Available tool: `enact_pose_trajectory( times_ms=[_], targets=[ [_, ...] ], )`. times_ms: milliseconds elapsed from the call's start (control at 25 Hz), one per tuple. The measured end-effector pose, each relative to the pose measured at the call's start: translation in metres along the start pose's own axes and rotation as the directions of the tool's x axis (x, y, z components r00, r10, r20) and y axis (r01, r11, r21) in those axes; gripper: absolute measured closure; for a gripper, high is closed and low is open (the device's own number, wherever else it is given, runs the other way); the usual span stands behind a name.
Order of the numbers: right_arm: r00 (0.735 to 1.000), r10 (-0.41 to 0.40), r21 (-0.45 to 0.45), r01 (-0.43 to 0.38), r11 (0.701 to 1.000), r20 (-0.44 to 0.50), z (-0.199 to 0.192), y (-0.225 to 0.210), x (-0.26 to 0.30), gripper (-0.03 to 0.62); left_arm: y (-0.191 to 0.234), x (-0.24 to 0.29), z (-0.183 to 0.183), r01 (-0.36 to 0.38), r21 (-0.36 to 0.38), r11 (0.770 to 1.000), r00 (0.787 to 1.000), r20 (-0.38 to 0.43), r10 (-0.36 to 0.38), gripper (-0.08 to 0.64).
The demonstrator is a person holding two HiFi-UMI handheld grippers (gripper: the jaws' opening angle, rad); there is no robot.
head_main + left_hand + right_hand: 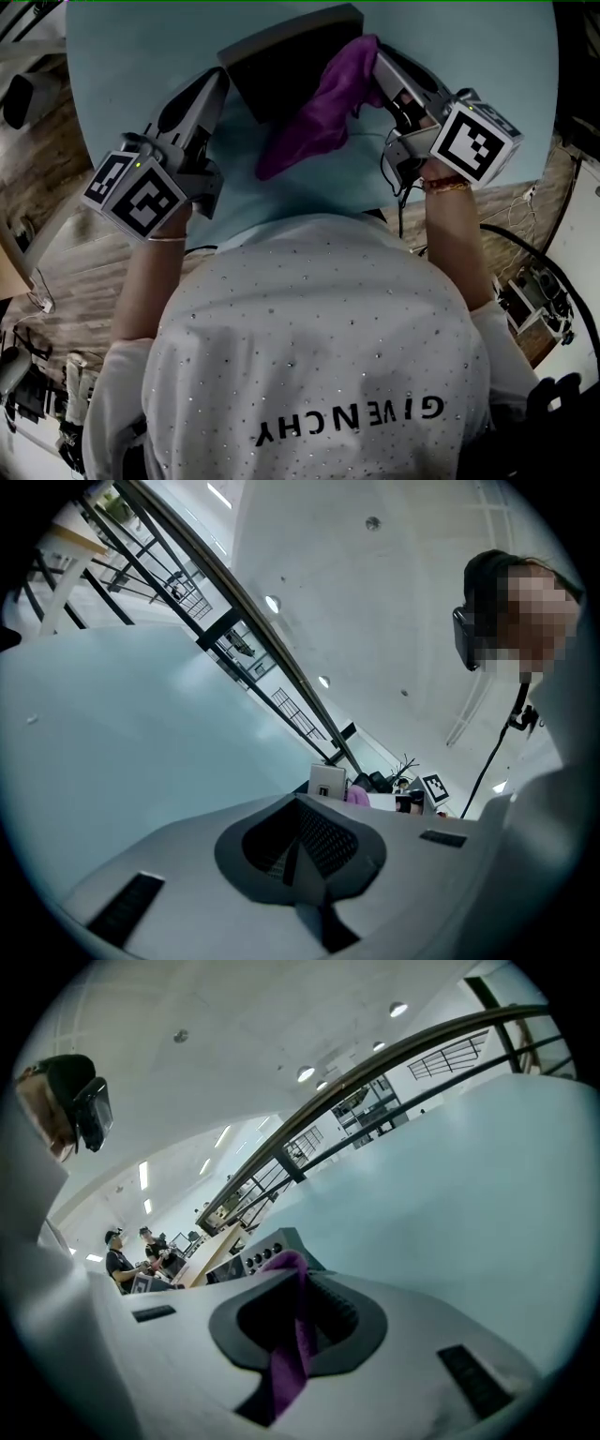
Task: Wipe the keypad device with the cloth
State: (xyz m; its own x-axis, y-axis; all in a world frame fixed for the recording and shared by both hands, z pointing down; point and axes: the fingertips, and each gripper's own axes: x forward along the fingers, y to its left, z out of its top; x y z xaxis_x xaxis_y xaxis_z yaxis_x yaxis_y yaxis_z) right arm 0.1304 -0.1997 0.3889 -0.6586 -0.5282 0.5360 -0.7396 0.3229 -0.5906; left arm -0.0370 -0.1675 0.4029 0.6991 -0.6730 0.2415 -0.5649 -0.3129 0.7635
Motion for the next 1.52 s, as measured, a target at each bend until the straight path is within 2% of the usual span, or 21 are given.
enact_pose_trajectory(
  times_ms=[40, 120, 240, 360, 480, 560, 680, 800, 1120, 1520],
  targets=[
    [0.999, 0.034, 0.006, -0.034, 0.999, -0.007, -0.001, 0.007, 0.000, 0.569, 0.000, -0.002, 0.001, -0.005, 0.001, 1.000, 1.000, 0.003, 0.005, 0.566],
    [0.987, 0.158, 0.012, -0.158, 0.987, -0.024, -0.007, 0.032, 0.005, 0.569, 0.001, -0.007, -0.001, -0.015, 0.003, 1.000, 1.000, 0.009, 0.015, 0.566],
    [0.941, 0.329, 0.019, -0.329, 0.944, -0.083, -0.030, 0.082, 0.017, 0.569, 0.001, -0.017, -0.007, -0.022, -0.004, 1.000, 0.999, 0.022, 0.023, 0.566],
    [0.906, 0.382, -0.033, -0.393, 0.919, -0.181, -0.054, 0.120, 0.035, 0.569, -0.005, -0.022, -0.007, -0.014, -0.020, 1.000, 0.999, 0.030, 0.015, 0.566],
    [0.905, 0.333, -0.110, -0.371, 0.922, -0.264, -0.067, 0.127, 0.056, 0.569, -0.002, -0.023, -0.003, -0.010, -0.030, 0.999, 1.000, 0.027, 0.011, 0.566],
    [0.911, 0.302, -0.117, -0.345, 0.931, -0.282, -0.067, 0.120, 0.069, 0.569, 0.005, -0.023, 0.001, -0.011, -0.051, 0.999, 1.000, 0.029, 0.012, 0.566],
    [0.918, 0.287, -0.087, -0.321, 0.943, -0.275, -0.063, 0.108, 0.071, 0.569, 0.005, -0.022, -0.001, -0.004, -0.069, 0.998, 0.999, 0.031, 0.007, 0.566],
    [0.927, 0.267, -0.094, -0.300, 0.949, -0.263, -0.063, 0.094, 0.062, 0.569, 0.000, -0.020, -0.009, -0.001, -0.070, 0.998, 0.999, 0.035, 0.004, 0.566],
    [0.968, 0.147, -0.108, -0.171, 0.979, -0.205, -0.043, 0.052, 0.038, 0.569, -0.004, -0.020, -0.002, 0.002, -0.066, 0.998, 0.998, 0.064, 0.003, 0.566],
    [0.982, 0.071, -0.131, -0.094, 0.987, -0.174, -0.041, 0.025, 0.029, 0.569, 0.002, -0.024, -0.009, -0.003, -0.060, 0.998, 0.998, 0.065, 0.007, 0.566]
  ],
)
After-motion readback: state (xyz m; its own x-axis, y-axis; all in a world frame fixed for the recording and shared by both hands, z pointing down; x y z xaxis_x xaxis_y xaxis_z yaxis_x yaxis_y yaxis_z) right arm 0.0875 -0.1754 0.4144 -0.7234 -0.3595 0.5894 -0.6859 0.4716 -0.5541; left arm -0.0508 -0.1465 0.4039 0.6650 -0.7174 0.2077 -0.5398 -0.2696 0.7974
